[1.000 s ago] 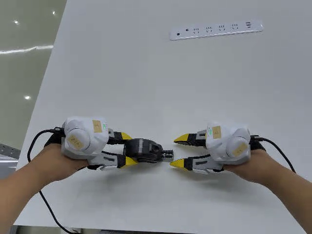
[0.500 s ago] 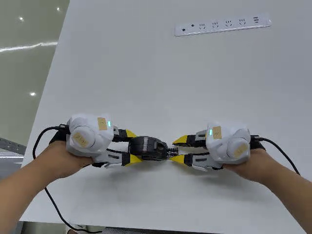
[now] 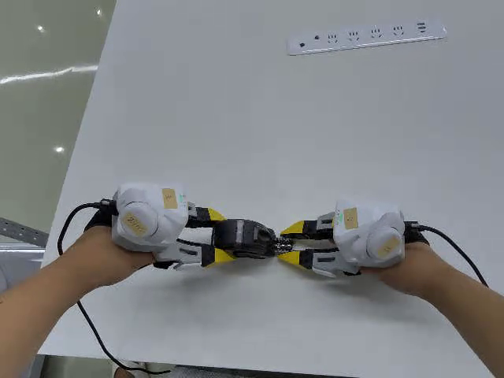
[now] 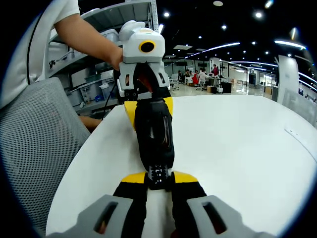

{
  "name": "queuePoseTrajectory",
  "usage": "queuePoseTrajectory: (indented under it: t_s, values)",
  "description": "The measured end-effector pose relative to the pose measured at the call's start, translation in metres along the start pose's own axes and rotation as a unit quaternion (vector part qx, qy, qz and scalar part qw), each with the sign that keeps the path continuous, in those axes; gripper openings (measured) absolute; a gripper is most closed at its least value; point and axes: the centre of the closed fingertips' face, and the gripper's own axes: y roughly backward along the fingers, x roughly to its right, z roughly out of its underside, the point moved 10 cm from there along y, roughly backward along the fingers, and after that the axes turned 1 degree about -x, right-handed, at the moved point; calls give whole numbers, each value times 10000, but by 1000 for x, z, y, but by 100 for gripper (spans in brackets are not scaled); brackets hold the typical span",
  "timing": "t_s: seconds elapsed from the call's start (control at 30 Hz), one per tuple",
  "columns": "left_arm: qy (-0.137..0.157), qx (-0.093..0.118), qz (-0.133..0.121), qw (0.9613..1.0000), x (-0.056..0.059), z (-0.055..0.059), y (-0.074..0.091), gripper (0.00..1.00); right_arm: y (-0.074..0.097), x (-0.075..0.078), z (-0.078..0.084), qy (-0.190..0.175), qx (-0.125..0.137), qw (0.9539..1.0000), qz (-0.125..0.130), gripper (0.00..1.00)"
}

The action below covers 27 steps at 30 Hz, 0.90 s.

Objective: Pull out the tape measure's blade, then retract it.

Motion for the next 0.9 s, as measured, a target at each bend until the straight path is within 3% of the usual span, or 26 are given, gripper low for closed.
queuePoseTrajectory:
  t_s: [0.9]
  values:
    - [-24,-23,-18,10000,-2,2,-1,30,-5,2,6,312,368,9988,-107,14]
